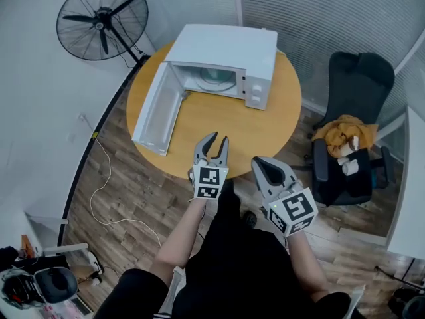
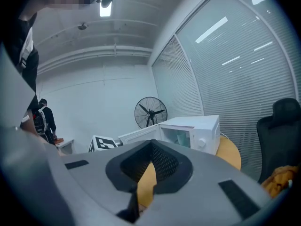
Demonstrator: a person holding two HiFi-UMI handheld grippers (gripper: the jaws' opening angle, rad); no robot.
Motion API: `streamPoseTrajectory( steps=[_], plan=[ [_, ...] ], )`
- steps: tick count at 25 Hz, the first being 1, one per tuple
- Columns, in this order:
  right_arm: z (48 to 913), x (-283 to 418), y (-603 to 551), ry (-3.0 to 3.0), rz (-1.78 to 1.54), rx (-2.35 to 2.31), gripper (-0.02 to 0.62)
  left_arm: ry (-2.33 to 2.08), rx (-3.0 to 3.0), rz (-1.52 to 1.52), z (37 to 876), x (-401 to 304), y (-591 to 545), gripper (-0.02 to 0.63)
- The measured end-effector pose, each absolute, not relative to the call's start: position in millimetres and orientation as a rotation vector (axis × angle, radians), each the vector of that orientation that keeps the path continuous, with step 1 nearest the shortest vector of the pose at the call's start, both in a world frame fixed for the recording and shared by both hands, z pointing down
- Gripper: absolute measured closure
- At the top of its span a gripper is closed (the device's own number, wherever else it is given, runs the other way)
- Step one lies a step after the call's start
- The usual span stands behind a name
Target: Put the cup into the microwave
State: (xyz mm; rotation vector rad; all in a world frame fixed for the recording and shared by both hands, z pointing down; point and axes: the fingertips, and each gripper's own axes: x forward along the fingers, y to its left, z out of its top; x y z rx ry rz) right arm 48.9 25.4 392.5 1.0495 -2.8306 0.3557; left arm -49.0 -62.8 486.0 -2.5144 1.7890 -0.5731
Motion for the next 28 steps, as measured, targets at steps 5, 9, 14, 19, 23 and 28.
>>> streamPoseTrajectory(
  steps=[5, 9, 14, 19, 23, 28],
  plan=[
    [396.8, 56.2, 35.1, -2.825, 0.349, 1.045, 0.586, 1.792, -2.55, -0.528, 469.9, -33.1, -26.6, 0.563],
    [399.6, 59.2, 36.2, -2.831, 0.358, 1.031, 0.586, 1.816, -2.568, -0.477, 454.1, -26.4, -11.0, 0.586],
    [402.7, 56.1, 36.6, -2.838, 0.359, 1.014, 0.586, 1.842, -2.585, -0.435, 440.5, -25.2, 8.0, 0.607],
    [407.1, 45.4, 39.5, -2.812, 0.329, 1.003, 0.588, 1.862, -2.626, -0.381, 428.5, -28.3, 32.0, 0.609],
    [406.1, 34.7, 43.1, -2.824, 0.318, 0.98, 0.588, 1.845, -2.645, -0.38, 423.2, -32.5, 45.5, 0.611],
    [406.7, 19.4, 48.4, -2.831, 0.306, 0.963, 0.588, 1.854, -2.69, -0.346, 416.8, -49.5, 52.5, 0.611]
  ],
)
